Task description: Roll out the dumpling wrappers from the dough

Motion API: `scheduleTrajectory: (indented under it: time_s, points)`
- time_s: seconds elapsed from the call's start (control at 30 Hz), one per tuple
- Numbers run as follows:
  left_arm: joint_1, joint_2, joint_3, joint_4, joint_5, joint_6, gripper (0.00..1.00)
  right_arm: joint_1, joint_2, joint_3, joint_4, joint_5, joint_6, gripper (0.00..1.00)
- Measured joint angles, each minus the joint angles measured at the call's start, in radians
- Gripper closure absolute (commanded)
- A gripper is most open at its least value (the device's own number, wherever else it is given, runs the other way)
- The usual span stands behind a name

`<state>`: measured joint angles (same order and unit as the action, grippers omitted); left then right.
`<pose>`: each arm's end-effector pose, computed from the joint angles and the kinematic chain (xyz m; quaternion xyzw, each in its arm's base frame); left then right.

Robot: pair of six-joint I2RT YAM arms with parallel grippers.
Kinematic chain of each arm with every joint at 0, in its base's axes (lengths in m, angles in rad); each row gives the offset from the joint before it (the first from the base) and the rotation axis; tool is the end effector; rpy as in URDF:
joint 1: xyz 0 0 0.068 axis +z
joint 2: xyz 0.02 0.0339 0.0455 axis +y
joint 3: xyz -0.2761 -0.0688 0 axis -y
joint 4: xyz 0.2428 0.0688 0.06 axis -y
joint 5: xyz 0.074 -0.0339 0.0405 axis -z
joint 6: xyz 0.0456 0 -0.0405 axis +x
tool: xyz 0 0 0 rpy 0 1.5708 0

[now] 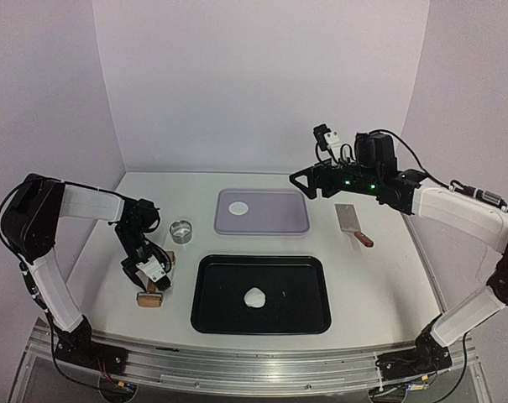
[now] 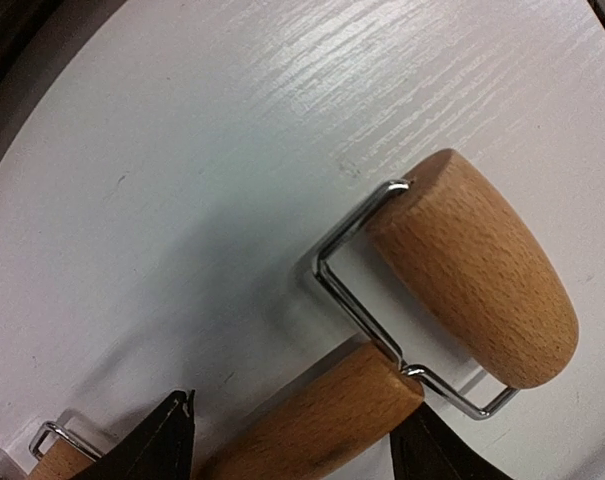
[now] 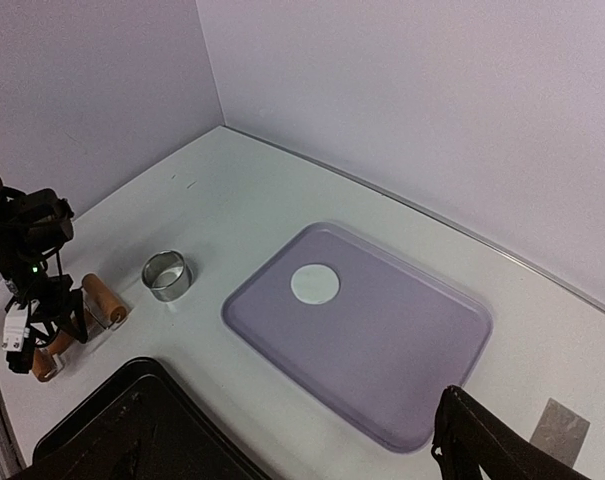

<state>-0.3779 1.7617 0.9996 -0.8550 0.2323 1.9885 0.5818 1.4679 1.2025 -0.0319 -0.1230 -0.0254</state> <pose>0.2601 -0.1145 0.1421 0.9183 0.3778 -0.0969 0.0676 0.2941 0.2001 0.3474 -0.2748 0.7549 0.2105 0.5571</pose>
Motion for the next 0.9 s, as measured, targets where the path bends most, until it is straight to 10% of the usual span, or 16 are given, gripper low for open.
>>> scheduleTrajectory:
  time_s: [0.37,0.67,0.9]
  points:
    - [0.0,-0.001,-0.002,-0.002,0.002,-0.001,1.0,0.036,0.046,0.053,-0.002,0.001,0.015,0.07]
    - [0.003,-0.02,0.061,-0.058,0.194,-0.01,1.0,0.068,0.12,0.178,-0.015,0.012,0.204,0.13]
    - [0.002,-0.132,0.165,0.19,0.4,-0.492,1.0,0.087,0.271,0.37,-0.108,0.002,0.577,0.21]
